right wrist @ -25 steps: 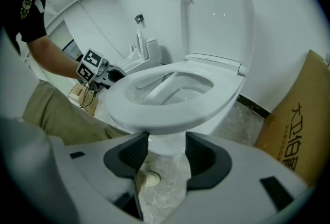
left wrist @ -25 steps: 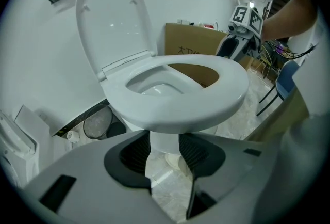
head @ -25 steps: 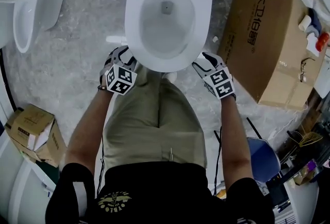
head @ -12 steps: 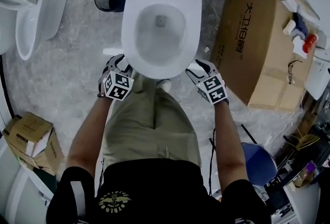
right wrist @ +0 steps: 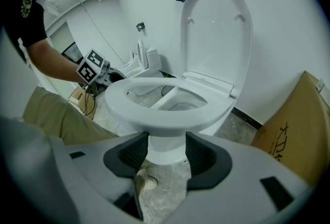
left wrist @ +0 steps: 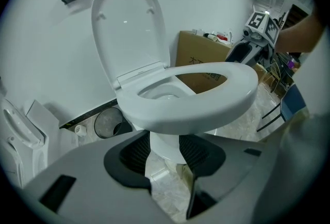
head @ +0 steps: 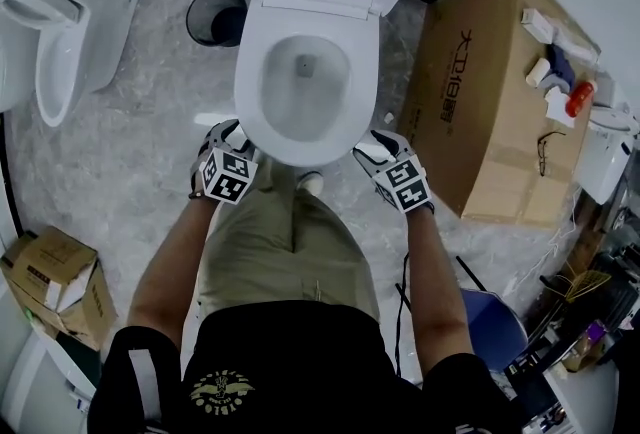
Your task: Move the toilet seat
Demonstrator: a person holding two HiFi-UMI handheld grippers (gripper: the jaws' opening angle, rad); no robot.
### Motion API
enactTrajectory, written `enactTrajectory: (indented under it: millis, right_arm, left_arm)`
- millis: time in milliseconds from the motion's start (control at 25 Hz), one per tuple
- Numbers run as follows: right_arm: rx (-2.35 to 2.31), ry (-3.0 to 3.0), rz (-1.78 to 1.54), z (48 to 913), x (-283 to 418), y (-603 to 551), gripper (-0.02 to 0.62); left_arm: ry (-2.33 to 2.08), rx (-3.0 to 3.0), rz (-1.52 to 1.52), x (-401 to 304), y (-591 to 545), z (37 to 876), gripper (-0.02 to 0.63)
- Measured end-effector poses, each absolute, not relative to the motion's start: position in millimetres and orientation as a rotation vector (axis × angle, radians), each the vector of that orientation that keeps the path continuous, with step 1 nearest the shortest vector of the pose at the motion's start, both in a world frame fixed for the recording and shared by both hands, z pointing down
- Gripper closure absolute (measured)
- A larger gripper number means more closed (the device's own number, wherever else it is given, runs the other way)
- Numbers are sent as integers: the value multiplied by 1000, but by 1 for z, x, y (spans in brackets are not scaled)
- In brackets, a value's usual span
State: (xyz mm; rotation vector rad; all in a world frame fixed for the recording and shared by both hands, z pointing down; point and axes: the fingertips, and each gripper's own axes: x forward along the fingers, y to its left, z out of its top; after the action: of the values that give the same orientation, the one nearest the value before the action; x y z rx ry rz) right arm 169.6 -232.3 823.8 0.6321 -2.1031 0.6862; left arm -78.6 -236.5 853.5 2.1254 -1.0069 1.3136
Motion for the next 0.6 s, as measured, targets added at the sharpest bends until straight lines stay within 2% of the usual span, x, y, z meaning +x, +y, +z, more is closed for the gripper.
enactTrajectory:
  millis: [600]
  right_arm:
    - [755, -2085, 691, 765, 171, -271, 362]
  left_arm:
    - [-1008, 2125, 1282, -78, -275, 803, 422]
